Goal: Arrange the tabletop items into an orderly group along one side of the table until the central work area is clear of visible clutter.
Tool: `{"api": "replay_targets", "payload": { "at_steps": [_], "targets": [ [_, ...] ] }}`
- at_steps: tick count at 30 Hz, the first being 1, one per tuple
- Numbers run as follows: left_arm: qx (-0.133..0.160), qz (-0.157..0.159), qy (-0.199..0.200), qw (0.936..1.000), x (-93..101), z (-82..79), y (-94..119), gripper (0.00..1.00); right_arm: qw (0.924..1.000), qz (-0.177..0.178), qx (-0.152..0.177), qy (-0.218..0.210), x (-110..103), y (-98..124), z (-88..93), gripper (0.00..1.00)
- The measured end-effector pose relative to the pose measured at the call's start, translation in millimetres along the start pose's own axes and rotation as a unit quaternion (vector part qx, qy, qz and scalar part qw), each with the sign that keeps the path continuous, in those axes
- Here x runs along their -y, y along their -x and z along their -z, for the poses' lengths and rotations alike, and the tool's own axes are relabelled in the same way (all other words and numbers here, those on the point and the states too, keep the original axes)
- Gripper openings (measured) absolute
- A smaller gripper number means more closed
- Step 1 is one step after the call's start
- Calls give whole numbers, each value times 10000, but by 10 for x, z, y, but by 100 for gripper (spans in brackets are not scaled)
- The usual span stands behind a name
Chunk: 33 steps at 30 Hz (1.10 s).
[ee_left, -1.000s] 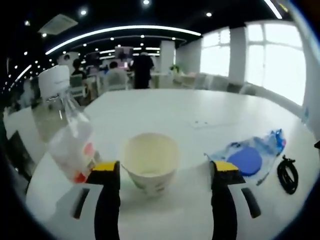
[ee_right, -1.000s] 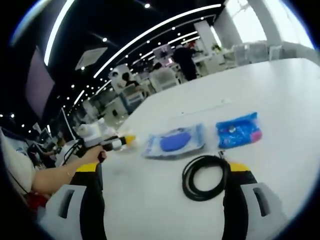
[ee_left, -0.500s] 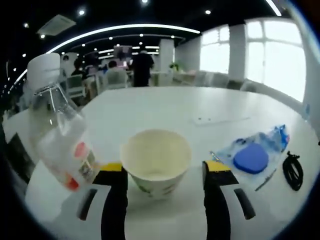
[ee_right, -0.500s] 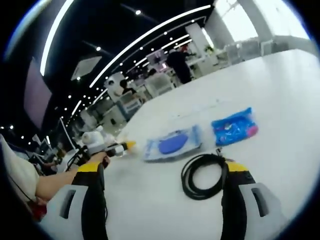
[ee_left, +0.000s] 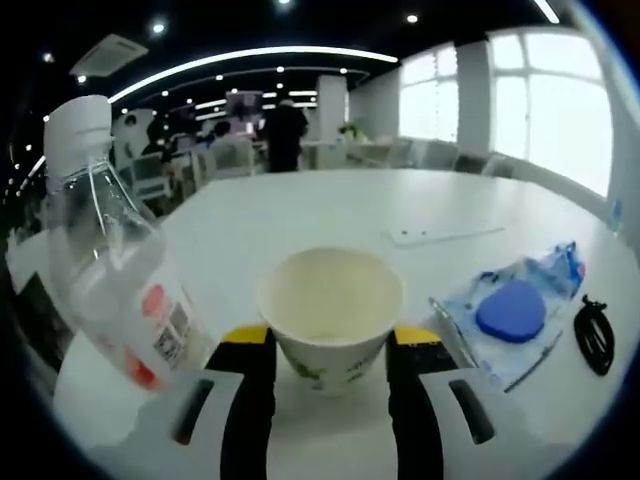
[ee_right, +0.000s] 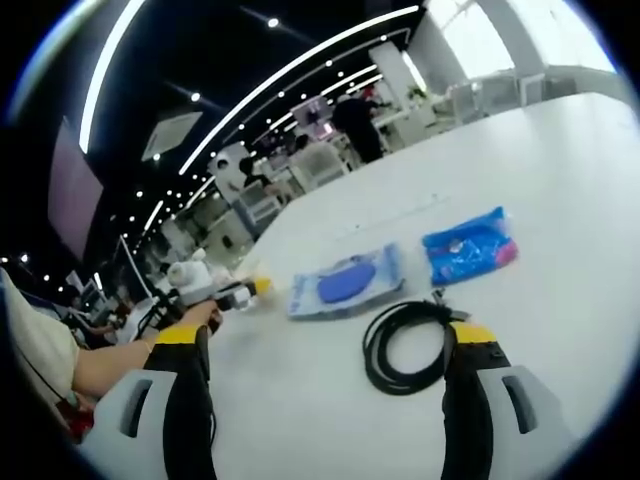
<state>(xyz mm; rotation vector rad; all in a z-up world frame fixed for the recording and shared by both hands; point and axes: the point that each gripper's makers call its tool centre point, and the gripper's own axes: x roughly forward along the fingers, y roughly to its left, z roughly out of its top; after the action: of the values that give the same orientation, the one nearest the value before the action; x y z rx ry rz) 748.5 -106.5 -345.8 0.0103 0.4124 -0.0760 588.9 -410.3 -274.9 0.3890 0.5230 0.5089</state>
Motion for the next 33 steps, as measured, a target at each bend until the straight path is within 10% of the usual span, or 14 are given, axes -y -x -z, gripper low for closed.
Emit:
{"api": "replay_targets", "payload": {
  "at_steps": [33],
  "targets": [
    [56,639,-68,9979,365,54,77,40,9998,-129,-88,91,-40,-12,19,97]
  ]
}}
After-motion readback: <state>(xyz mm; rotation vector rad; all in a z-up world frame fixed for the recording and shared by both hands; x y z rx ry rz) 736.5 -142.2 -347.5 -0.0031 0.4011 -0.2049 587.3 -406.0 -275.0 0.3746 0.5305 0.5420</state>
